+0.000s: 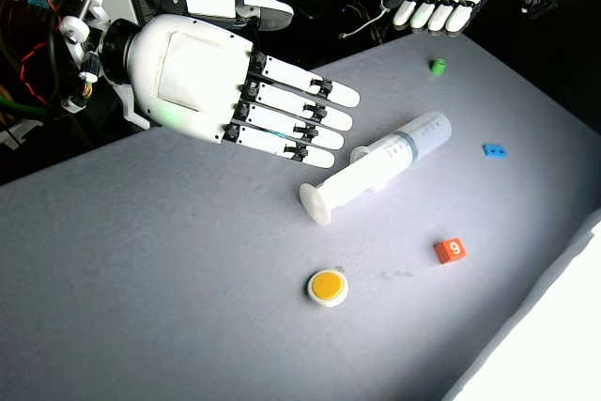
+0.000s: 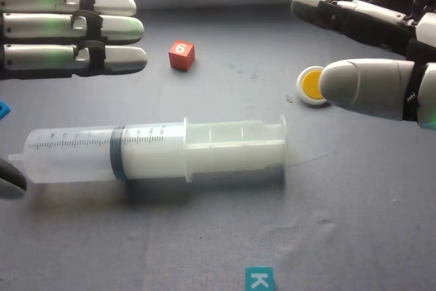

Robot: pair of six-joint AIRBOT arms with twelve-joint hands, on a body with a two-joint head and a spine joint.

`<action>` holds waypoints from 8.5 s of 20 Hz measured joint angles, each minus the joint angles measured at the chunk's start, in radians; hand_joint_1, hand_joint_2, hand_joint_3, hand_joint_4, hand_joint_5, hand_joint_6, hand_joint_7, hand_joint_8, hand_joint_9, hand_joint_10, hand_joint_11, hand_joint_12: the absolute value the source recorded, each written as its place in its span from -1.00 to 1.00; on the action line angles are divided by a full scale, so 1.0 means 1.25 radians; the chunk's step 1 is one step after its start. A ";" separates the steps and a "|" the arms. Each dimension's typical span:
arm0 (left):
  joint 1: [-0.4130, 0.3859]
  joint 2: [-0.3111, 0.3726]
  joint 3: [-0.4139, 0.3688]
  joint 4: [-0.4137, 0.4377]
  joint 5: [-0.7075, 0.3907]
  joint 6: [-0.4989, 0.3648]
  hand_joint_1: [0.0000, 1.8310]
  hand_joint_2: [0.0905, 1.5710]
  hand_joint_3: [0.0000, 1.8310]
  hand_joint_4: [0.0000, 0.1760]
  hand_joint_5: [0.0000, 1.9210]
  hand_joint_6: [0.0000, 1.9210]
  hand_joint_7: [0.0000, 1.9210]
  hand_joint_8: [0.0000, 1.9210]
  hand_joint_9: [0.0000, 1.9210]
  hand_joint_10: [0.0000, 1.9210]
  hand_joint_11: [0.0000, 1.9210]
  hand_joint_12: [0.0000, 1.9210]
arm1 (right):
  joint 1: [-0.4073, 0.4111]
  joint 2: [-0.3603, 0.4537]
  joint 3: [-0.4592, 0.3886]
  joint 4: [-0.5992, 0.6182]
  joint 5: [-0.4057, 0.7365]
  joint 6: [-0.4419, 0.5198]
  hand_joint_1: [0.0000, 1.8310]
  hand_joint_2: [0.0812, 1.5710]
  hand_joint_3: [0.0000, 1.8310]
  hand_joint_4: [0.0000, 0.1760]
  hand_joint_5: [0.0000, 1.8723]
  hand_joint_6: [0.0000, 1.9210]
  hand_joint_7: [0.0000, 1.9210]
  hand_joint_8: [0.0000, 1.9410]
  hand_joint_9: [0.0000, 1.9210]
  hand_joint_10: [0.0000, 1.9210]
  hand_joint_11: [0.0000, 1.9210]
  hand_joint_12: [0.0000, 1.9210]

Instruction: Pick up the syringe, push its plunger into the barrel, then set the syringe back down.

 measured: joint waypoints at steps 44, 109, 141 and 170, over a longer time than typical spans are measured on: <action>0.042 -0.088 -0.321 -0.591 1.240 -0.183 0.00 0.20 -1.00 -1.00 -1.00 -1.00 -1.00 -1.00 -1.00 -1.00 -1.00 -0.82 | -0.023 -0.010 0.000 0.012 0.057 -0.013 -1.00 0.48 -1.00 -1.00 -1.00 -1.00 -1.00 -1.00 -1.00 -1.00 -1.00 -1.00; -0.080 -0.119 -0.207 -0.724 1.193 -0.180 0.36 0.37 -1.00 -1.00 0.03 -0.08 0.09 0.11 -0.16 0.34 -0.62 0.75 | 0.047 -0.092 -0.002 0.367 0.077 -0.013 -1.00 0.31 -1.00 -1.00 -1.00 -1.00 -1.00 -1.00 -1.00 -1.00 -1.00 -1.00; -0.167 -0.084 -0.223 -0.721 1.229 -0.169 0.32 0.40 -1.00 -0.95 -0.05 0.10 0.02 0.15 -0.20 0.38 -0.58 0.78 | 0.088 -0.339 0.083 0.534 0.172 -0.091 -1.00 0.40 -1.00 -1.00 -1.00 -1.00 -1.00 -1.00 -1.00 -1.00 -1.00 -1.00; -0.165 -0.081 -0.219 -0.710 1.296 -0.127 0.31 0.43 -1.00 -0.93 -0.07 0.14 -0.03 0.23 -0.24 0.43 -0.57 0.86 | 0.060 -0.592 0.088 0.590 0.213 -0.140 -1.00 0.41 -1.00 -1.00 -1.00 -1.00 -1.00 -1.00 -1.00 -1.00 -1.00 -1.00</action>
